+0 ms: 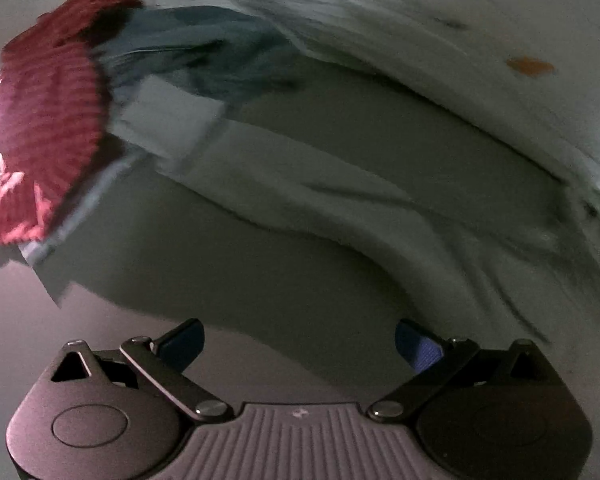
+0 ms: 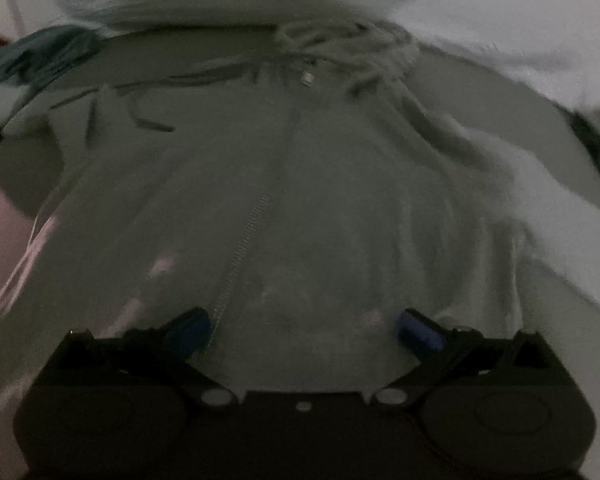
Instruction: Fold clothes
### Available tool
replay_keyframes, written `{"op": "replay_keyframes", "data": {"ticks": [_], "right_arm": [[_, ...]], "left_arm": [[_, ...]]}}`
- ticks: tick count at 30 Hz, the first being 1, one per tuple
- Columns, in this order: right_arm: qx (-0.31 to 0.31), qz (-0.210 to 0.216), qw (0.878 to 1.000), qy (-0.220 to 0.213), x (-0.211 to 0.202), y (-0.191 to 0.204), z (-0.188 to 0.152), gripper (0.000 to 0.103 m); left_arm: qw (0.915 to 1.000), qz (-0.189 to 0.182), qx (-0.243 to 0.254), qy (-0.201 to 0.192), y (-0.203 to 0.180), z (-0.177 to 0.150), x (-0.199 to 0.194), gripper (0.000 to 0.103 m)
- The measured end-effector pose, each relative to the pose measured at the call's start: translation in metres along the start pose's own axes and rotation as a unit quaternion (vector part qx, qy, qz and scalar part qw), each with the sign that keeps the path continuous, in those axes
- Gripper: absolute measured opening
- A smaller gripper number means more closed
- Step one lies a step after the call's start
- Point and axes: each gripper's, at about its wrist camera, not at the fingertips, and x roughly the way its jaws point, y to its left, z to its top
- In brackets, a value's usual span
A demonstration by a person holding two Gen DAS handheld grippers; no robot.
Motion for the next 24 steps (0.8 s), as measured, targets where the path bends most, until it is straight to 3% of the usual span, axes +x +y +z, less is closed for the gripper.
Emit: {"op": "replay_keyframes", "data": {"ticks": [4,6,9,10,12,14,15,18,24], "right_arm": [[0.050,-0.056,0.997,0.001,-0.005,0.017,-0.006,0.103],[0.071,-0.098,0.993,-0.003,-0.009,0.031,-0.009,0.103],[0.106,-0.159,0.981,-0.014,-0.014,0.049,-0.012,0.103],[0.113,-0.176,0.978,-0.016,-0.016,0.054,-0.015,0.103],[0.115,-0.205,0.972,-0.017,-0.020,0.062,-0.019,0.103],[0.090,-0.224,0.970,-0.013,-0.021,0.069,-0.017,0.103],[0.075,-0.232,0.970,-0.011,-0.020,0.073,-0.015,0.103],[0.041,-0.258,0.965,-0.009,-0.021,0.085,-0.016,0.103],[0.041,-0.273,0.961,-0.024,-0.017,0.085,-0.014,0.103]], "left_arm": [[0.9987,0.022,-0.044,-0.010,0.055,0.047,0.047,0.101],[0.9985,0.035,-0.037,-0.022,0.075,0.074,0.065,0.101],[0.9987,0.011,-0.040,-0.028,0.095,0.104,0.085,0.099],[0.9984,-0.005,-0.050,-0.027,0.099,0.112,0.089,0.095],[0.9970,-0.032,-0.060,-0.039,0.103,0.120,0.088,0.073],[0.9967,-0.014,-0.053,-0.060,0.099,0.123,0.082,0.022],[0.9964,0.003,-0.048,-0.070,0.095,0.124,0.078,0.012],[0.9929,0.035,-0.043,-0.105,0.088,0.126,0.055,0.008],[0.9745,0.062,-0.008,-0.215,0.095,0.127,-0.046,0.007]]}}
